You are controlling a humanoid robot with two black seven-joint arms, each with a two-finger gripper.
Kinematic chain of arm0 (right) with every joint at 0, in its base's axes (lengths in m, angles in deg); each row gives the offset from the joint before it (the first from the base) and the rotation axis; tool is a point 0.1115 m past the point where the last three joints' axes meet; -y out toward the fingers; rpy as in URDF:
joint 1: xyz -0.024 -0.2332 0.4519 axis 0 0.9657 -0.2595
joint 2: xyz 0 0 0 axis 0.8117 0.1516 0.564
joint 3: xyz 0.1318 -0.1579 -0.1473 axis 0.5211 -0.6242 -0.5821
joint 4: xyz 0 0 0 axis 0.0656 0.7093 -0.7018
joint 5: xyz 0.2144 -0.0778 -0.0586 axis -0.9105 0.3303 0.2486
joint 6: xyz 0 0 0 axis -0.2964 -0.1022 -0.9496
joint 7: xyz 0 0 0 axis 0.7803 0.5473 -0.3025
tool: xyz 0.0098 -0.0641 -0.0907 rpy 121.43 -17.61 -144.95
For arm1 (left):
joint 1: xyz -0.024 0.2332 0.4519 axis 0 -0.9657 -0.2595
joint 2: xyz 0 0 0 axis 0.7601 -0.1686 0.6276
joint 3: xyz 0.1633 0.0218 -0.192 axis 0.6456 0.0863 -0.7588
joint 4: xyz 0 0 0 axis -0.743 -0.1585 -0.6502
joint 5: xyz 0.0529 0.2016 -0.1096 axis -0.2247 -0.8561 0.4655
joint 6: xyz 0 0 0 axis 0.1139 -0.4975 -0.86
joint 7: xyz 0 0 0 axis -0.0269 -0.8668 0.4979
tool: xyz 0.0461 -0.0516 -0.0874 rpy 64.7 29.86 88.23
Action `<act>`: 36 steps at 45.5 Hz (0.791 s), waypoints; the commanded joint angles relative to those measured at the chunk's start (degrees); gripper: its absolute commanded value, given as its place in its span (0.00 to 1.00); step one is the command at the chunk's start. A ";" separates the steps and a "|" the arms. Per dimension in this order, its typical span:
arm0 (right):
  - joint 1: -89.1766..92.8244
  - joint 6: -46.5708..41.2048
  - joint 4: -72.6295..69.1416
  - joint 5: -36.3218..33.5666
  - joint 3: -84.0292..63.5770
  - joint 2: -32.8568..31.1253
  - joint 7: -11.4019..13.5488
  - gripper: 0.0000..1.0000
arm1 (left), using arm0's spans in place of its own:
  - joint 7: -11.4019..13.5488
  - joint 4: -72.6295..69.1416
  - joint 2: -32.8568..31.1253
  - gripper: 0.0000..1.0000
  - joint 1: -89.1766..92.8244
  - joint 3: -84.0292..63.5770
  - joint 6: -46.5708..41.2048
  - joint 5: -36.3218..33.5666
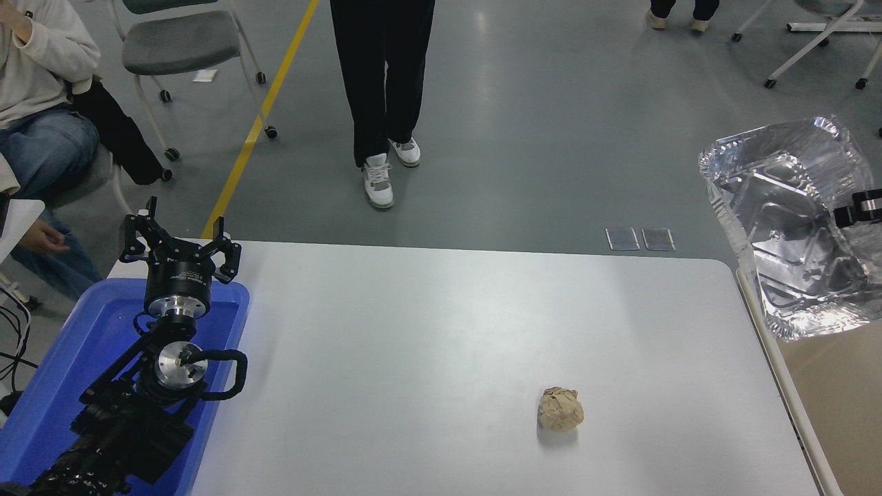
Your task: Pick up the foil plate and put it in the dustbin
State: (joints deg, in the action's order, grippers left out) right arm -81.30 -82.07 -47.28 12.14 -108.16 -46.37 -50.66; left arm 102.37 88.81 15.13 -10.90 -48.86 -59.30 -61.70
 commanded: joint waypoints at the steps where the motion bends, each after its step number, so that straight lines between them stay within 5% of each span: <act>1: 1.01 -0.15 6.50 -1.68 -0.06 -3.23 0.48 0.00 | -0.01 -0.04 0.00 0.99 -0.01 0.00 -0.02 -0.06; 6: 5.93 1.33 11.69 -7.48 -0.23 -3.06 0.48 0.00 | -0.01 -0.04 0.00 0.99 -0.01 0.00 0.07 -0.06; 15: 18.76 25.66 17.41 -22.59 -0.32 0.19 0.83 0.00 | -0.01 -0.04 0.00 0.99 -0.01 0.00 -0.02 0.03; 36: 42.49 58.03 37.43 -63.72 0.73 21.27 2.33 0.00 | -0.01 -0.04 0.09 0.99 -0.01 0.00 -0.02 0.03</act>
State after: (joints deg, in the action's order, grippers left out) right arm -50.85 -38.83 -22.42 -31.32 -108.09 -36.06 -48.70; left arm 102.36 88.78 15.13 -10.91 -48.86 -59.30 -61.69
